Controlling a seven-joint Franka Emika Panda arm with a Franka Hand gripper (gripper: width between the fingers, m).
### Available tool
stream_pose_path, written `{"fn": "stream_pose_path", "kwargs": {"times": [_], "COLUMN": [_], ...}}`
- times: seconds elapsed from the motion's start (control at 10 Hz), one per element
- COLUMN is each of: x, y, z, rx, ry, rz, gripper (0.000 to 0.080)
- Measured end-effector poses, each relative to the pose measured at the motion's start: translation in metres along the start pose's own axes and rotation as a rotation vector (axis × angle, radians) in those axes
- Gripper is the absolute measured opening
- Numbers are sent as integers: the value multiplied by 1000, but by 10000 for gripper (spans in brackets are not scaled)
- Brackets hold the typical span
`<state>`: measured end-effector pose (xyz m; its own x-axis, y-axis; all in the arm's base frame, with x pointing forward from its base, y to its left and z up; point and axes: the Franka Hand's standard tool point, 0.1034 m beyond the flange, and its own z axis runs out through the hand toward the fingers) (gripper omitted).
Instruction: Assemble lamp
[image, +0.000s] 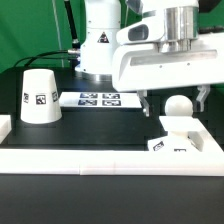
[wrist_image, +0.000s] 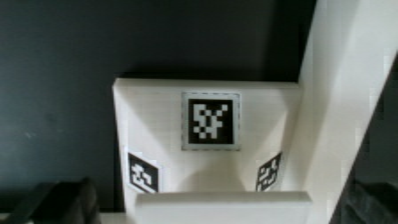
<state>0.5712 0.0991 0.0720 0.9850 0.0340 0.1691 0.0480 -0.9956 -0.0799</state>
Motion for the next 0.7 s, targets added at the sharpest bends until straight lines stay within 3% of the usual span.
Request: {"fn": "stream_pose_path", "kwargs": {"times": [0.2,0.7], "x": [-8,-10], "y": [-7,-8], "z": [-16,-16], "rx": [1,1], "ry": [-9,-8], "rz": [1,-3], "gripper": [698,698]}}
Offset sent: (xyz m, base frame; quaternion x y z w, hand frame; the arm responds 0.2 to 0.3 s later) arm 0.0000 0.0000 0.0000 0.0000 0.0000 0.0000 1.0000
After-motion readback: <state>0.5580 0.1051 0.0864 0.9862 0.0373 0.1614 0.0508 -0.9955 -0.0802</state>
